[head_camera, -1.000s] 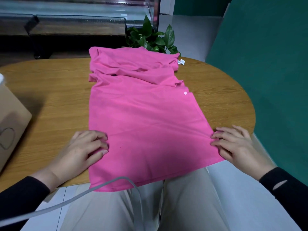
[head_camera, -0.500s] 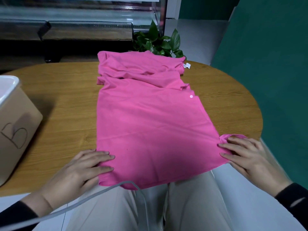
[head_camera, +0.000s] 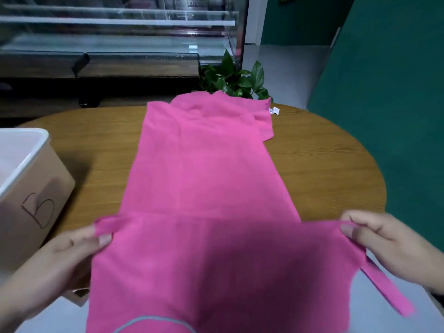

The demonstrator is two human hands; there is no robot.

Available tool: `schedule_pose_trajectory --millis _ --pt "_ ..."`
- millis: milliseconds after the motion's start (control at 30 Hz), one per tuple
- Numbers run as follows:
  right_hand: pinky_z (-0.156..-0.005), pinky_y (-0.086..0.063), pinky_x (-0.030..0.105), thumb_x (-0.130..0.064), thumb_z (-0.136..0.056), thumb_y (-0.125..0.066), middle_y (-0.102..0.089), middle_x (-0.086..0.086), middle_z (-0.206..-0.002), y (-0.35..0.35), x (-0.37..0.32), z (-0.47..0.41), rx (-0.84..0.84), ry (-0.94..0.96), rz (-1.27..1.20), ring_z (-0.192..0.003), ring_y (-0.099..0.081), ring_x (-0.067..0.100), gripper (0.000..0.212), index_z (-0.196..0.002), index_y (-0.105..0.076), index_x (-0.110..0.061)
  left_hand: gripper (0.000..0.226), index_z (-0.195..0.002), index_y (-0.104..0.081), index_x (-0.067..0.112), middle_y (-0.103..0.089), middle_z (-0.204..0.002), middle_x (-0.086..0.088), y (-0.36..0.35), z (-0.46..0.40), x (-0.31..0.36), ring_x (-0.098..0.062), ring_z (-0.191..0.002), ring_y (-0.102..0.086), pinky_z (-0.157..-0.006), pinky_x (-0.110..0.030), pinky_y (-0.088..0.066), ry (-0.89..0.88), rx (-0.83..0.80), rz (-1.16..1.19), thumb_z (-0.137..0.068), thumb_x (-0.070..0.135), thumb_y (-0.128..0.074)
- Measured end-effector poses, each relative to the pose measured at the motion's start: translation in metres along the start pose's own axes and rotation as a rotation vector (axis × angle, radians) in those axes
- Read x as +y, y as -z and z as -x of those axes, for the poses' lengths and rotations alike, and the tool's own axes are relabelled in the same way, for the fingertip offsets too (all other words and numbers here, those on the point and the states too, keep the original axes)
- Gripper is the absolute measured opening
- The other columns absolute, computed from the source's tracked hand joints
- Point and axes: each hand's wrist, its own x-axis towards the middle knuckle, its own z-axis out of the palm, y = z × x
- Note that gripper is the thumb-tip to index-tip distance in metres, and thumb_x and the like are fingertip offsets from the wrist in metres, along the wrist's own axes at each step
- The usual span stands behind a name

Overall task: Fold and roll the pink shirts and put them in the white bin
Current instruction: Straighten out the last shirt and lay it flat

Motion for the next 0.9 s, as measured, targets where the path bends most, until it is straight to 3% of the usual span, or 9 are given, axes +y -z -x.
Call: schedule_pose_trajectory --millis 100,200,333,433,500,567,667,800,900 --pt "-0.049 -0.040 0.029 -0.026 -0.102 -0.049 -0.053 0.002 -0.056 -0.006 -0.006 -0.048 0.057 -0.045 0.042 -0.050 -0.050 0.013 0.033 -0.070 -0.056 -0.019 0.022 -0.104 -0.076 0.014 -0.075 -0.089 -0.012 -0.009 -0.037 0.013 -0.018 -0.077 -0.064 -0.068 -0.023 -0.049 -0.179 0.209 -0.083 -0.095 0.022 -0.057" --pt "-0.054 -0.042 0.028 -0.020 -0.105 -0.049 -0.060 -0.004 -0.062 -0.022 0.001 -0.094 0.061 -0.019 0.142 -0.052 -0.054 0.007 0.027 -0.081 -0.061 -0.018 0.019 -0.092 -0.074 0.020 -0.069 -0.077 0.006 -0.010 -0.070 0.011 -0.005 -0.070 -0.057 -0.064 -0.019 -0.044 -0.213 0.261 -0.435 -0.100 0.028 -0.058" --pt "-0.069 -0.040 0.031 -0.019 -0.105 -0.050 -0.059 -0.012 -0.072 -0.052 0.028 -0.132 0.063 0.006 0.234 -0.069 -0.054 0.005 0.026 -0.079 -0.054 -0.024 0.036 -0.080 -0.058 0.013 -0.063 -0.075 -0.002 -0.009 -0.091 -0.009 -0.017 -0.074 -0.061 -0.071 -0.027 -0.043 -0.197 0.312 -0.676 -0.089 0.045 -0.047" --pt "-0.069 -0.042 0.031 -0.015 -0.104 -0.051 -0.059 -0.007 -0.071 -0.056 0.038 -0.129 0.137 0.006 0.183 -0.068 -0.053 0.005 0.028 -0.079 -0.054 -0.028 0.031 -0.081 -0.062 0.016 -0.067 -0.080 0.002 -0.007 -0.087 -0.018 -0.007 -0.077 -0.061 -0.073 -0.017 -0.043 -0.233 0.341 -0.656 -0.091 0.043 -0.048" --pt "-0.068 -0.042 0.028 -0.011 -0.103 -0.051 -0.060 -0.005 -0.069 -0.051 0.031 -0.117 0.212 0.018 0.105 -0.068 -0.053 0.005 0.028 -0.079 -0.060 -0.024 0.017 -0.093 -0.071 0.020 -0.074 -0.092 0.010 -0.011 -0.077 -0.013 0.006 -0.083 -0.063 -0.078 -0.007 -0.043 -0.249 0.344 -0.524 -0.098 0.025 -0.056" --pt "-0.063 -0.040 0.024 -0.010 -0.103 -0.049 -0.060 -0.008 -0.066 -0.042 0.021 -0.108 0.308 0.011 -0.009 -0.064 -0.051 0.004 0.030 -0.079 -0.065 -0.019 0.027 -0.102 -0.071 0.022 -0.075 -0.097 0.021 -0.012 -0.068 -0.005 0.014 -0.087 -0.062 -0.081 -0.002 -0.042 -0.266 0.369 -0.388 -0.102 0.005 -0.051" --pt "-0.056 -0.036 0.021 -0.013 -0.104 -0.046 -0.054 -0.011 -0.062 -0.036 0.009 -0.106 0.349 0.018 -0.116 -0.060 -0.046 0.004 0.032 -0.077 -0.062 -0.018 0.034 -0.105 -0.072 0.021 -0.076 -0.101 0.015 -0.014 -0.062 0.007 0.010 -0.090 -0.064 -0.081 -0.002 -0.044 -0.274 0.455 -0.173 -0.102 0.002 -0.044" --pt "-0.063 -0.043 0.022 -0.014 -0.106 -0.045 -0.059 -0.010 -0.067 -0.042 0.005 -0.130 0.342 0.057 -0.001 -0.063 -0.052 0.006 0.030 -0.080 -0.060 -0.018 0.022 -0.096 -0.071 0.032 -0.073 -0.093 0.025 -0.008 -0.084 0.012 0.015 -0.083 -0.060 -0.077 -0.001 -0.040 -0.376 0.482 -0.394 -0.102 0.020 -0.054" --pt "-0.072 -0.045 0.039 -0.025 -0.105 -0.045 -0.062 0.001 -0.075 -0.063 0.027 -0.150 0.270 0.001 0.214 -0.072 -0.058 0.016 0.023 -0.084 -0.053 -0.023 0.022 -0.084 -0.060 0.031 -0.069 -0.079 0.009 -0.003 -0.103 -0.011 -0.004 -0.081 -0.062 -0.074 -0.014 -0.041 -0.403 0.400 -0.728 -0.101 0.040 -0.049"
